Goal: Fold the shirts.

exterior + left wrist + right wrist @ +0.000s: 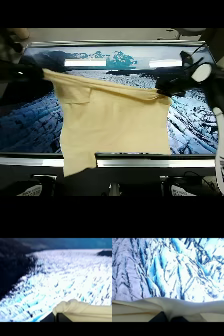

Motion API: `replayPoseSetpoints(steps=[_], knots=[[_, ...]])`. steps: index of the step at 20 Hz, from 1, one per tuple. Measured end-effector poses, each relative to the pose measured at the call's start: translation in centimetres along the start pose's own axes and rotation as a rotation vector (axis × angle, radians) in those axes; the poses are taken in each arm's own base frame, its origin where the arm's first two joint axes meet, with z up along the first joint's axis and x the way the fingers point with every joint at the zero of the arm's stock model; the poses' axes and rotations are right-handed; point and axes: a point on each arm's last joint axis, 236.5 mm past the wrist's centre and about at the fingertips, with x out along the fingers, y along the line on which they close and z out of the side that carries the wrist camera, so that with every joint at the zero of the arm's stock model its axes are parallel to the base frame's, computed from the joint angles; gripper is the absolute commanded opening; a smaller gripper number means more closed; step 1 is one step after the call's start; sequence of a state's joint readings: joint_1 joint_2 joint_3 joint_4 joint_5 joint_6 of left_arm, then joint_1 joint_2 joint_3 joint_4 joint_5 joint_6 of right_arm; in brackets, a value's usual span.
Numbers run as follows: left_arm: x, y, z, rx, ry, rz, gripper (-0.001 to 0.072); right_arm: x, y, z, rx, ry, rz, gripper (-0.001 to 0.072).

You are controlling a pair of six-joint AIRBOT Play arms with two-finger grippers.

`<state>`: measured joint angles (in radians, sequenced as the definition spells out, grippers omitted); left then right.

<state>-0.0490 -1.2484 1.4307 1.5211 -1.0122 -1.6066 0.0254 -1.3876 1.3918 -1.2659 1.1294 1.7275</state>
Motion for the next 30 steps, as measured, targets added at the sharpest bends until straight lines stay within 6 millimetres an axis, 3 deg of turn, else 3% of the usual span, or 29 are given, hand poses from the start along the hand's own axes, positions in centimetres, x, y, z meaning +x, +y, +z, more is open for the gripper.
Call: replayPoseSetpoints(steps=[1, 2, 3, 4, 5, 6, 9, 11, 13, 17, 20, 22, 23, 25, 30], knots=[[2.6, 0.1, -1.8, -0.038, 0.069, 0.000, 0.0177, 2.1, 0.1, -0.2, 0.047, 0.024, 0.021, 0.0037], [5.0, 0.0, -3.5, -0.078, 0.133, -0.003, 0.0518, 4.0, 0.2, -0.4, 0.094, 0.046, 0.042, 0.0166], [6.8, -0.1, -5.1, -0.114, 0.192, -0.011, 0.0662, 5.2, 0.4, -0.5, 0.126, 0.059, 0.060, 0.0387], [8.2, -0.4, -6.9, -0.148, 0.262, -0.021, 0.0657, 6.0, 0.7, -0.6, 0.161, 0.071, 0.088, 0.0513], [9.1, -0.5, -8.4, -0.160, 0.323, -0.030, 0.0622, 6.2, 0.8, -0.6, 0.167, 0.083, 0.106, 0.0511], [9.5, -0.4, -9.8, -0.160, 0.386, -0.040, 0.0531, 5.8, 0.7, -0.5, 0.168, 0.099, 0.124, 0.0508], [8.8, 2.4, -14.7, -0.170, 0.574, -0.031, 0.0515, 3.6, -3.8, -1.6, 0.160, 0.185, 0.083, 0.0467], [7.8, 3.0, -18.5, -0.225, 0.680, -0.071, 0.0522, 2.4, -7.4, -3.8, 0.184, 0.272, 0.038, 0.0467], [6.9, 2.5, -22.7, -0.289, 0.776, -0.137, 0.0521, 1.6, -10.7, -7.3, 0.224, 0.371, -0.007, 0.0471], [6.3, -0.2, -28.5, -0.384, 0.870, -0.259, 0.0496, 1.9, -12.9, -12.6, 0.262, 0.500, -0.020, 0.0508], [6.7, -1.9, -29.7, -0.423, 0.863, -0.304, 0.0488, 2.1, -13.6, -14.7, 0.266, 0.548, -0.031, 0.0512], [7.2, -2.8, -29.7, -0.436, 0.843, -0.319, 0.0356, 2.3, -14.6, -15.7, 0.264, 0.564, -0.059, 0.0513], [7.5, -3.1, -29.7, -0.438, 0.830, -0.320, 0.0323, 2.5, -14.7, -16.1, 0.266, 0.570, -0.062, 0.0513], [8.2, -3.5, -29.4, -0.437, 0.798, -0.314, 0.0035, 3.1, -15.2, -17.2, 0.275, 0.581, -0.073, 0.0513], [8.9, -4.0, -28.4, -0.427, 0.750, -0.309, 0.0030, 4.6, -15.5, -20.1, 0.318, 0.607, -0.069, 0.0492]])
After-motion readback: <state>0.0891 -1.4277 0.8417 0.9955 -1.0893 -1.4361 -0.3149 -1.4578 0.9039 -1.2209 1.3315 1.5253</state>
